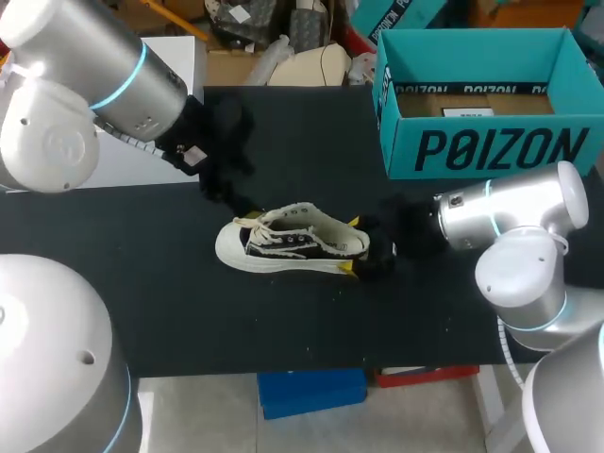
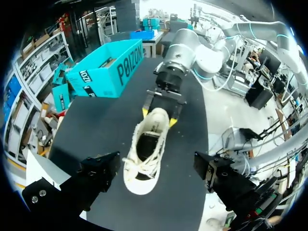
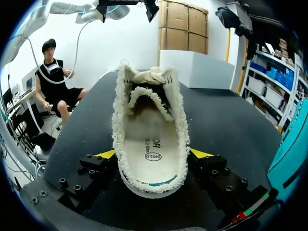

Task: Take the shoe out of the shoebox, open the shoe tongue, remove and reinsert the insole, then place the shoe into the shoebox

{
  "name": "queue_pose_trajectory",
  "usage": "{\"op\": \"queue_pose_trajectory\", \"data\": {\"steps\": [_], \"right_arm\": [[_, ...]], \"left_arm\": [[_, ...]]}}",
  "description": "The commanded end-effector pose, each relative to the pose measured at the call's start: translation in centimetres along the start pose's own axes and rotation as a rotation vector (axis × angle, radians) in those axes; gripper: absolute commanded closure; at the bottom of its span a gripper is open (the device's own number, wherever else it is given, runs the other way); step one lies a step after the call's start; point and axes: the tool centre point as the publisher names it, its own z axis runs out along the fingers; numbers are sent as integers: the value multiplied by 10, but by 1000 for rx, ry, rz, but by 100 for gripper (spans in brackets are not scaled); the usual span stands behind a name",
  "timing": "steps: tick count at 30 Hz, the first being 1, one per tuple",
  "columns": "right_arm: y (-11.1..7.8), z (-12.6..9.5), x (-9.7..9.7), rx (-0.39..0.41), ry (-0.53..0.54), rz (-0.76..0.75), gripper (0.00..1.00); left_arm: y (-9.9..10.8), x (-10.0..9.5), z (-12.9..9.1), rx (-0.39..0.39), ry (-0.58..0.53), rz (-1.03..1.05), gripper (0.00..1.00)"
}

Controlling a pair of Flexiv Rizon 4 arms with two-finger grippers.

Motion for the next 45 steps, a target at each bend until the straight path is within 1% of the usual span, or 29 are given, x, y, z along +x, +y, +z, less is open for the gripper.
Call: {"op": "queue_pose_trajectory", "data": {"steps": [1,4,6,7,8,9,10,11,12,13,14,15,16,17,18,20,36,37,42,45], "right_arm": [[1,3,-1,5,-1,2,100],[1,3,-1,5,-1,2,100],[1,3,-1,5,-1,2,100],[1,3,-1,5,-1,2,100],[1,3,-1,5,-1,2,100],[1,3,-1,5,-1,2,100],[1,3,-1,5,-1,2,100],[1,3,-1,5,-1,2,100],[1,3,-1,5,-1,2,100],[1,3,-1,5,-1,2,100],[1,3,-1,5,-1,2,100],[1,3,-1,5,-1,2,100],[1,3,-1,5,-1,2,100],[1,3,-1,5,-1,2,100],[1,3,-1,5,-1,2,100],[1,3,-1,5,-1,2,100],[1,3,-1,5,-1,2,100],[1,3,-1,5,-1,2,100],[1,3,-1,5,-1,2,100],[1,3,-1,5,-1,2,100]], "left_arm": [[2,1,1,2,-2,0,0],[2,1,1,2,-2,0,0],[-3,-4,6,-14,-55,-93,0],[-6,-4,8,-15,-55,-144,0],[-9,-5,12,-67,-91,-225,0],[-11,-5,16,-94,-180,-263,0],[-13,-3,18,-117,-225,-293,0],[-15,-5,21,-195,-282,-391,0],[-16,-8,24,-254,-318,-488,0],[-15,-11,25,-301,-273,-609,0],[-14,-14,27,-356,-317,-702,0],[-13,-15,30,-424,-393,-770,0],[-11,-17,31,-448,-364,-857,0],[-10,-19,29,-452,-350,-928,0],[-9,-20,28,-468,-377,-972,0],[-8,-20,28,-485,-366,-1019,0],[-8,-20,28,-485,-366,-1019,0],[-10,-18,28,-494,-351,-1046,0],[-16,-15,32,-467,-363,-1083,0],[-16,-13,37,-478,-364,-1091,0]]}}
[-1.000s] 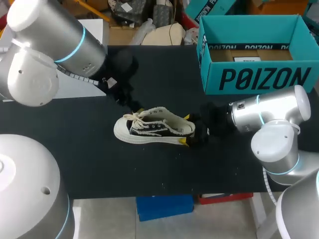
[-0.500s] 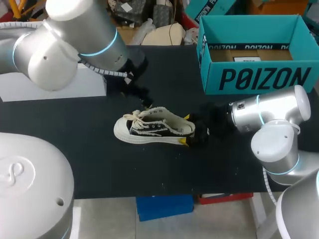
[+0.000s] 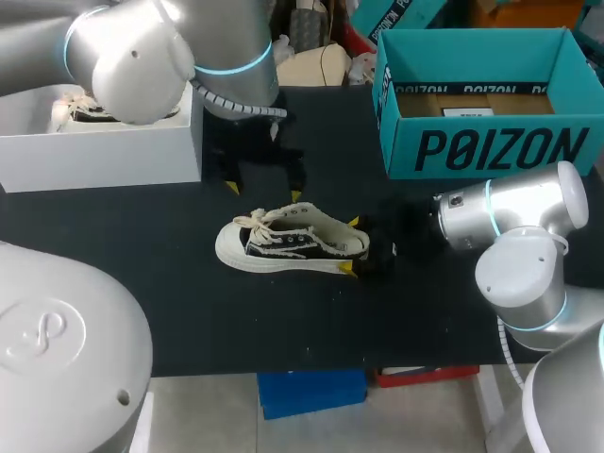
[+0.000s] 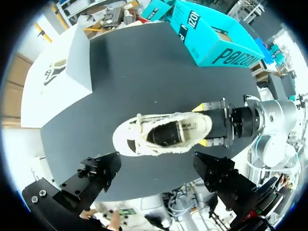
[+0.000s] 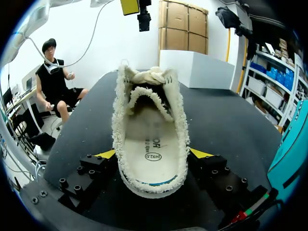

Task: Take the shoe out of the shoebox, open the shoe tongue, remove and reinsert the insole, then place the shoe into the shoebox

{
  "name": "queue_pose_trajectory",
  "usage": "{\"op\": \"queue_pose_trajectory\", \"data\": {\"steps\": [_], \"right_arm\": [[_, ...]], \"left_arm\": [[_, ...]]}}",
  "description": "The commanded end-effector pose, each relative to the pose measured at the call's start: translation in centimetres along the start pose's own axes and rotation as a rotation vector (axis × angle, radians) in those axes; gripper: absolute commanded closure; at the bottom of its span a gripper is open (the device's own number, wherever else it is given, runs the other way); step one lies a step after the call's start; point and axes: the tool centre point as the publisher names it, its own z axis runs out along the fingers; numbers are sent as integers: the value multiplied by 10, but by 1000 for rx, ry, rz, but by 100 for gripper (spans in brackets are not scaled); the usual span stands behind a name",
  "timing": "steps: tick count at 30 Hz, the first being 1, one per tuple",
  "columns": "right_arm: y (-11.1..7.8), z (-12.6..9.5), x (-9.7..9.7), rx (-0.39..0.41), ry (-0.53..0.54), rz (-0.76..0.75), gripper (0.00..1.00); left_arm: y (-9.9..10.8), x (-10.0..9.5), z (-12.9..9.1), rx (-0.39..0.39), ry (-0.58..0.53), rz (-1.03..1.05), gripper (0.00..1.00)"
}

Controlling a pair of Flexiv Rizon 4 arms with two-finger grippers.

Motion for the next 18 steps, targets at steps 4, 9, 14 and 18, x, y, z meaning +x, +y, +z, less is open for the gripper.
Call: {"op": "queue_pose_trajectory", "data": {"steps": [4,9,14,18], "right_arm": [[1,3,-1,5,-1,2,100],[1,3,-1,5,-1,2,100],[1,3,-1,5,-1,2,100],[1,3,-1,5,-1,2,100]], "left_arm": [[-3,11,14,-42,-98,-29,0],[-4,15,26,-45,-108,-67,0],[-7,20,36,-45,-143,-127,0],[-9,28,43,-43,-218,-171,0]]}}
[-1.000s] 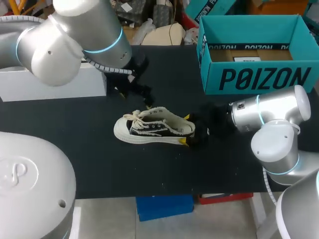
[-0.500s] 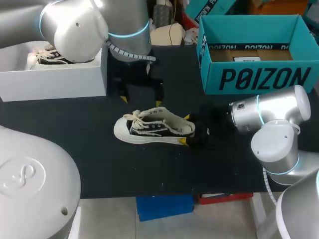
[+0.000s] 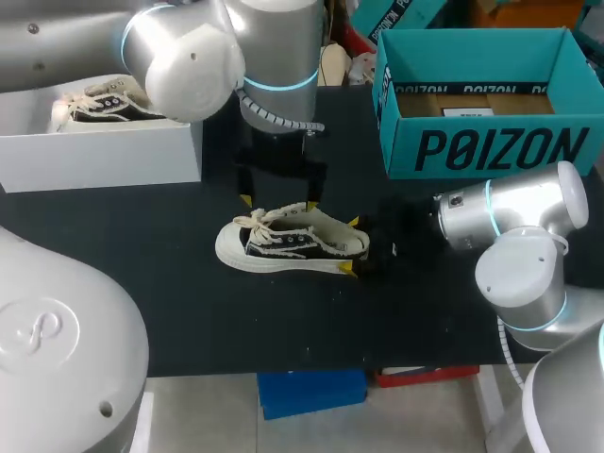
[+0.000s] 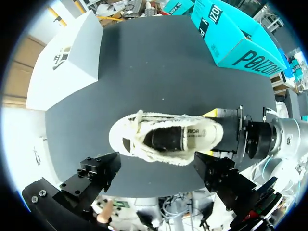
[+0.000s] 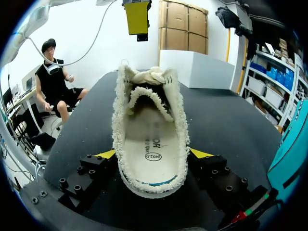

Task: Take the shoe out of the shoebox, open the shoe tongue, remove and reinsert the insole, then place the shoe into the shoebox

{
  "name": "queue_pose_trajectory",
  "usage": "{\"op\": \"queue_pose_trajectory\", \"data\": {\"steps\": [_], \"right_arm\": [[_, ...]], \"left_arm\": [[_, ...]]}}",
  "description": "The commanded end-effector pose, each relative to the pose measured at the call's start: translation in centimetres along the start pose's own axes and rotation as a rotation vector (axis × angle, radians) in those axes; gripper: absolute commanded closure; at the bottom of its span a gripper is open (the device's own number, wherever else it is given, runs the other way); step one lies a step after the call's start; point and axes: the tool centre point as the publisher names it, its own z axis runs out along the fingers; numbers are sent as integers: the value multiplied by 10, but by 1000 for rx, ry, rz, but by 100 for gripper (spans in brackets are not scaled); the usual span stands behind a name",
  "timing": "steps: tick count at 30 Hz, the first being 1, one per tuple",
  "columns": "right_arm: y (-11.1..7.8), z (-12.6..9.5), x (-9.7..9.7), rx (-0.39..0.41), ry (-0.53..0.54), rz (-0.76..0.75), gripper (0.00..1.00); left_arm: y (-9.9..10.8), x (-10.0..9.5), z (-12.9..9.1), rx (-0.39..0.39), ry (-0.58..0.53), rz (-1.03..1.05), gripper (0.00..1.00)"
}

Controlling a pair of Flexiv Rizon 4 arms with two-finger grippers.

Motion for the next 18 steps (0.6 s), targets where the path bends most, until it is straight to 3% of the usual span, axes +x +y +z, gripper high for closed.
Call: {"op": "queue_pose_trajectory", "data": {"steps": [1,9,18], "right_arm": [[1,3,-1,5,-1,2,100],[1,3,-1,5,-1,2,100],[1,3,-1,5,-1,2,100]], "left_arm": [[-3,18,9,-9,-100,-28,0],[1,31,26,-6,-169,-10,0],[1,33,44,-33,-268,-10,0]]}}
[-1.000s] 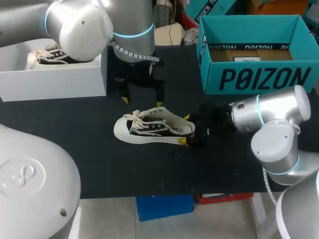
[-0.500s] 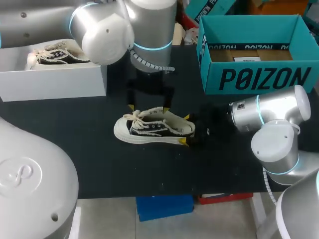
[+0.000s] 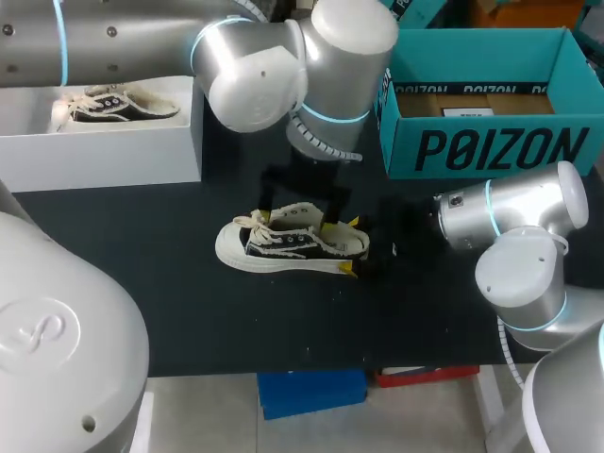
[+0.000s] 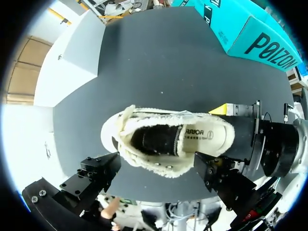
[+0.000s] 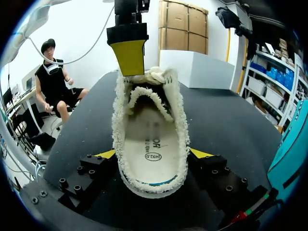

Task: Take the shoe out of the shoebox, open the shoe tongue, remove and reinsert the insole, then place the shoe into the shoebox

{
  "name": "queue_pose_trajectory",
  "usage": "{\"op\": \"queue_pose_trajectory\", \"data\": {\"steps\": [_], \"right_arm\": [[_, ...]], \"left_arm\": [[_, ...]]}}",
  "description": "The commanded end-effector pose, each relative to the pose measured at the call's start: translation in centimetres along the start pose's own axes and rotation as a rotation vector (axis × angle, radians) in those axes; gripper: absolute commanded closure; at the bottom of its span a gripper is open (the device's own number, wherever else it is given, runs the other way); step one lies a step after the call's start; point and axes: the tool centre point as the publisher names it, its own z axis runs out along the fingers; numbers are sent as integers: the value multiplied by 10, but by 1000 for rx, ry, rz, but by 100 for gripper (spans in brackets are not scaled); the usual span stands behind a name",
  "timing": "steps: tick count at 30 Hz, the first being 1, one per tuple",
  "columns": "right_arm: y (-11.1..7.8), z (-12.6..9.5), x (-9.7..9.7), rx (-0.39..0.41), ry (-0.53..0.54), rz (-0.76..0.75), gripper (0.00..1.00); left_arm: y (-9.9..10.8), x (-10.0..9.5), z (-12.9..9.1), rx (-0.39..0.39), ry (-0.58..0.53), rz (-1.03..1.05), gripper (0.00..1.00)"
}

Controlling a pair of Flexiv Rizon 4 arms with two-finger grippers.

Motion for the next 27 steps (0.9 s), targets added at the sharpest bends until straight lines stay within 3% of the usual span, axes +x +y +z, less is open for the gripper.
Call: {"op": "queue_pose_trajectory", "data": {"steps": [1,15,27], "right_arm": [[1,3,-1,5,-1,2,100],[1,3,-1,5,-1,2,100],[1,3,-1,5,-1,2,100]], "left_arm": [[-4,9,7,-14,-105,-9,0],[-6,-5,30,-31,-224,-9,0],[-8,-10,35,-58,-280,16,0]]}}
